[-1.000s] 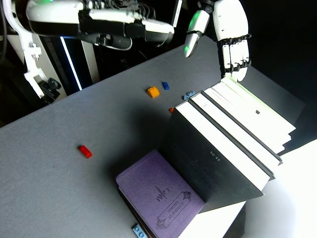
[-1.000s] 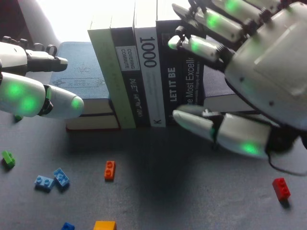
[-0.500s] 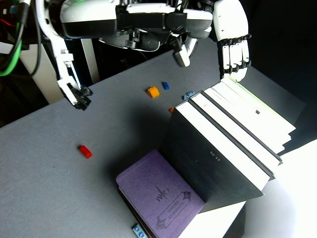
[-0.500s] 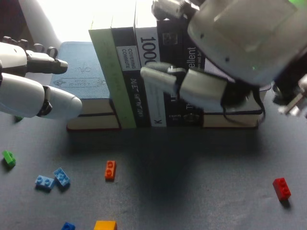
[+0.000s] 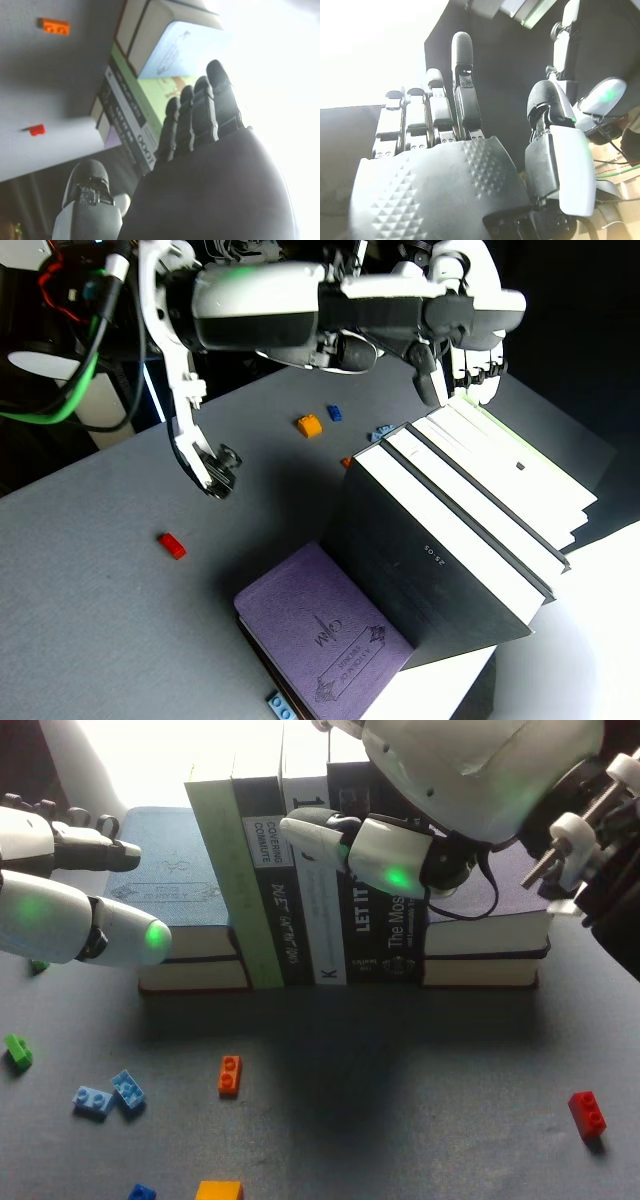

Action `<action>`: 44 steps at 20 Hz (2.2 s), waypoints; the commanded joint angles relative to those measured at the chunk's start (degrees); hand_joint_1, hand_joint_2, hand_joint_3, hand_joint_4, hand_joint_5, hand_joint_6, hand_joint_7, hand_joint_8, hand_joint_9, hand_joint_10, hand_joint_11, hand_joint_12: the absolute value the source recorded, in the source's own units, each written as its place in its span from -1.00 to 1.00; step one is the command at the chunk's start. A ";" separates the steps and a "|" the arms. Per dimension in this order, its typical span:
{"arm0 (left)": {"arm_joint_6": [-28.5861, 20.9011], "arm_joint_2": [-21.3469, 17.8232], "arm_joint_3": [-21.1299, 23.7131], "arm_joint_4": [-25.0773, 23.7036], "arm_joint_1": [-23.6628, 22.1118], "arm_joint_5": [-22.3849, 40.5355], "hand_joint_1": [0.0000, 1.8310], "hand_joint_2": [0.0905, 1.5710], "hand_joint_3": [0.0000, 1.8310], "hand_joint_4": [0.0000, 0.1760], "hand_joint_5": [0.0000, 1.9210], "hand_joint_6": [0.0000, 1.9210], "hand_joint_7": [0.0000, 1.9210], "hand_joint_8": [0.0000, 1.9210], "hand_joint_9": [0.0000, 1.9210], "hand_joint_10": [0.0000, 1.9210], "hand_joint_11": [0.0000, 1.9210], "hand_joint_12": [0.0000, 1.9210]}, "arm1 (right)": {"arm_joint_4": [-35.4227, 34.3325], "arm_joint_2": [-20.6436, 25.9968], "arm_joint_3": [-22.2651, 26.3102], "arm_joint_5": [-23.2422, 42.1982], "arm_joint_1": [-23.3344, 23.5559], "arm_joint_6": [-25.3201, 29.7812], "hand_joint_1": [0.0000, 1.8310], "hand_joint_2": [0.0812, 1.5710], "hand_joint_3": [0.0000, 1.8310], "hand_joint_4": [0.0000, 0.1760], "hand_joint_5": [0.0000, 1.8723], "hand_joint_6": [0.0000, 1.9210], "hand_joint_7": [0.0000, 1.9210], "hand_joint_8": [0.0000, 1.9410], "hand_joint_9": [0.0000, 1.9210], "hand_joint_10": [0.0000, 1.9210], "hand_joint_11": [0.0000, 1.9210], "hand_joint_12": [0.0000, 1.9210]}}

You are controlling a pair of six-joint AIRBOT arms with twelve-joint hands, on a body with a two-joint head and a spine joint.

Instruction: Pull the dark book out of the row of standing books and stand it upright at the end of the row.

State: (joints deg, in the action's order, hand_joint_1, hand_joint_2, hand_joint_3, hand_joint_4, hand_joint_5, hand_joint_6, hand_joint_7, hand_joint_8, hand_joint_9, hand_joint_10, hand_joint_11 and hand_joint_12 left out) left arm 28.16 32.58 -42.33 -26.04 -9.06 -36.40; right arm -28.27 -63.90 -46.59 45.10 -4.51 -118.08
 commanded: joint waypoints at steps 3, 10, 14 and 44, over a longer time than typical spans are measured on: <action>-0.41 -0.52 -0.12 -1.58 -0.61 4.39 -1.00 0.39 -1.00 -0.72 -0.93 -1.00 -0.90 -1.00 -0.91 -1.00 -1.00 -0.58 | 0.86 -0.16 -0.57 5.90 -0.13 -0.42 -1.00 0.50 -1.00 -1.00 -0.37 -0.41 -0.86 -1.00 -1.00 -1.00 -1.00 -1.00; -0.61 -0.53 -0.12 -1.57 -0.39 4.38 -1.00 0.42 -1.00 -0.70 -0.91 -1.00 -0.89 -1.00 -0.90 -1.00 -1.00 -0.56 | 0.42 -0.24 0.86 7.04 -2.53 -1.91 -0.99 0.51 -1.00 -1.00 -0.35 -0.47 -0.81 -0.99 -1.00 -1.00 -1.00 -1.00; -0.67 -0.53 -0.12 -1.57 -0.39 4.38 -1.00 0.41 -1.00 -0.78 -0.91 -1.00 -0.88 -1.00 -0.88 -1.00 -1.00 -0.49 | -3.39 1.48 4.76 7.40 -2.81 -5.01 -0.99 0.52 -1.00 -1.00 -0.34 -0.48 -0.79 -0.99 -1.00 -1.00 -1.00 -1.00; -0.67 -0.53 -0.19 -1.60 -0.39 4.38 -1.00 0.47 -0.99 -0.80 -0.87 -0.99 -0.85 -0.99 -0.86 -0.99 -0.98 -0.47 | -30.62 7.75 25.88 7.13 -8.91 -26.08 -1.00 0.51 -1.00 -1.00 -0.43 -0.42 -0.85 -0.99 -1.00 -1.00 -1.00 -1.00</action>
State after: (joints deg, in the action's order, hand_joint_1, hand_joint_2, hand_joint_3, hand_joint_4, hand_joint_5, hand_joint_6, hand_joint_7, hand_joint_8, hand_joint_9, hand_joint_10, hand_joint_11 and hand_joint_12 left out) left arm 27.57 32.58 -42.33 -26.04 -8.99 -36.42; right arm -61.32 -56.58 -20.99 49.63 -13.87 -144.31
